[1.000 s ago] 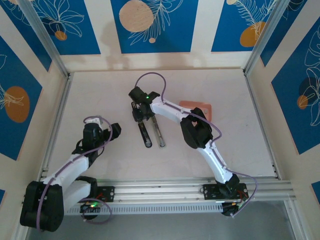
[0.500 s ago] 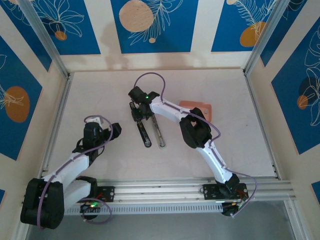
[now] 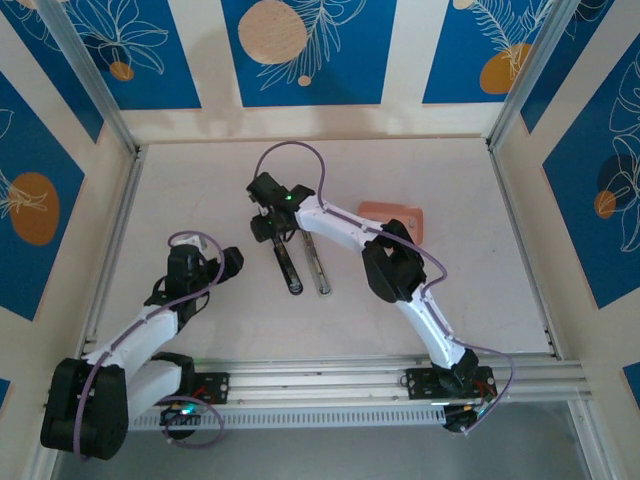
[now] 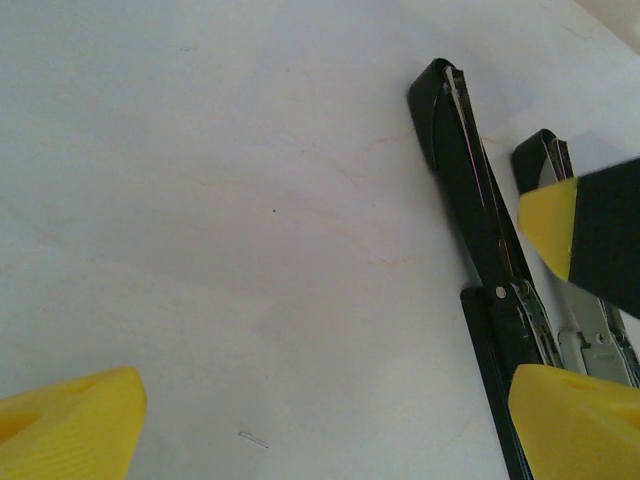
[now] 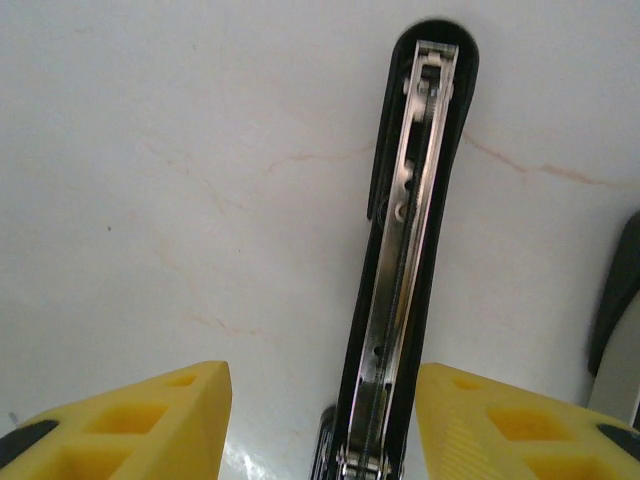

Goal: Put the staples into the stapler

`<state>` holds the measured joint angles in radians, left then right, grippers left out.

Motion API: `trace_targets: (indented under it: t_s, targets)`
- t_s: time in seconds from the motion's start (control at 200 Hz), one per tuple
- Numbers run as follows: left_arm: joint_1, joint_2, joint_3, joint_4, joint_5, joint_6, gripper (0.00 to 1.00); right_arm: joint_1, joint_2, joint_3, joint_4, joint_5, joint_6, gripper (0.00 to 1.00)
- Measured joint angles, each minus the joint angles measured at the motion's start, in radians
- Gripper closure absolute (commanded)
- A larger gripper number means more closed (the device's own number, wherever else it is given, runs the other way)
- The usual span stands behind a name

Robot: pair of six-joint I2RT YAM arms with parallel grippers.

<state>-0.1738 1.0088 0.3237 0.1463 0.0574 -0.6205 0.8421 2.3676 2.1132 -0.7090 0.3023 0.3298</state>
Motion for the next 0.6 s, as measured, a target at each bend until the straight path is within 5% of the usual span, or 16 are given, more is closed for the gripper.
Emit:
trace_targets:
  t_s: [0.6]
  targets:
    - [0.000, 0.084, 0.041, -0.003, 0.026, -0.002, 0.08, -0.026, 0.139, 0.076, -0.040, 0.010, -0.006, 0.56]
